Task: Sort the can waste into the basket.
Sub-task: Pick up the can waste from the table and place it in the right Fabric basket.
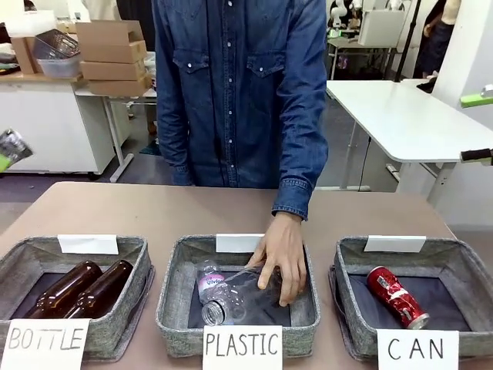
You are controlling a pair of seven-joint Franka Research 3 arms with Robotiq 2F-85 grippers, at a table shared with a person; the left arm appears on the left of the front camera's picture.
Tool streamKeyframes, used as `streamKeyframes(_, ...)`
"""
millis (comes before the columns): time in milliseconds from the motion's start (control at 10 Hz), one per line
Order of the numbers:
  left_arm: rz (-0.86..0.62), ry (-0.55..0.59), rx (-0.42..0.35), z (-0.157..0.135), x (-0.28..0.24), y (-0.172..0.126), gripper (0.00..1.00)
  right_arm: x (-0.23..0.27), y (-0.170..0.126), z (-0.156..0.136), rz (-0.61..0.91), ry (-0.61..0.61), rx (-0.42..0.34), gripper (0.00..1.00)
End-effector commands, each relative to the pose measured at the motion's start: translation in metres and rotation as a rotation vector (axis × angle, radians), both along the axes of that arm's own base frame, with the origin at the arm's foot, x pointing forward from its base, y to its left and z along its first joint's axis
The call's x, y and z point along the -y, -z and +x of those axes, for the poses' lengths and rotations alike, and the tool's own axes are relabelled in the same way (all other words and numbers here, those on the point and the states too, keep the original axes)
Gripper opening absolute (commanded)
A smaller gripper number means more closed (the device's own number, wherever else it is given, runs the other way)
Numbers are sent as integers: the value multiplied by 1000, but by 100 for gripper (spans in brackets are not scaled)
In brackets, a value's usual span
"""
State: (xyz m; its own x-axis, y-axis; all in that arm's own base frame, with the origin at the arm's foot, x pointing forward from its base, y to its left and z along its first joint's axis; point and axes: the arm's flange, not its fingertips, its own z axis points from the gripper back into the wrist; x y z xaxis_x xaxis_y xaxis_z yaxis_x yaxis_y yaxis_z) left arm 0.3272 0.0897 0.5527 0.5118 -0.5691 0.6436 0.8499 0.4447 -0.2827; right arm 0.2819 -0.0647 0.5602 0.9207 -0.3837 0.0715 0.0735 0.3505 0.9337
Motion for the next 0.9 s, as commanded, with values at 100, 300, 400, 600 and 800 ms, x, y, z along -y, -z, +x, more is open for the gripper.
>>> streamKeyframes(100, 0, 0, 0, 0, 0, 0, 0, 2, -1, 1, -9, -15, 20, 100)
streamKeyframes(300, 0, 0, 0, 0, 0, 0, 0, 2, -1, 1, -9, -15, 20, 100)
streamKeyframes(400, 0, 0, 0, 0, 0, 0, 0, 2, -1, 1, -9, -15, 20, 100)
streamKeyframes(600, -7, 143, 99, 5, 55, 6, 41, 13, -23, -1, -21, 5, 30, 100)
streamKeyframes(800, -11, 410, 195, -6, 196, -8, 41, 61, -31, 2, -51, 24, -71, 100)
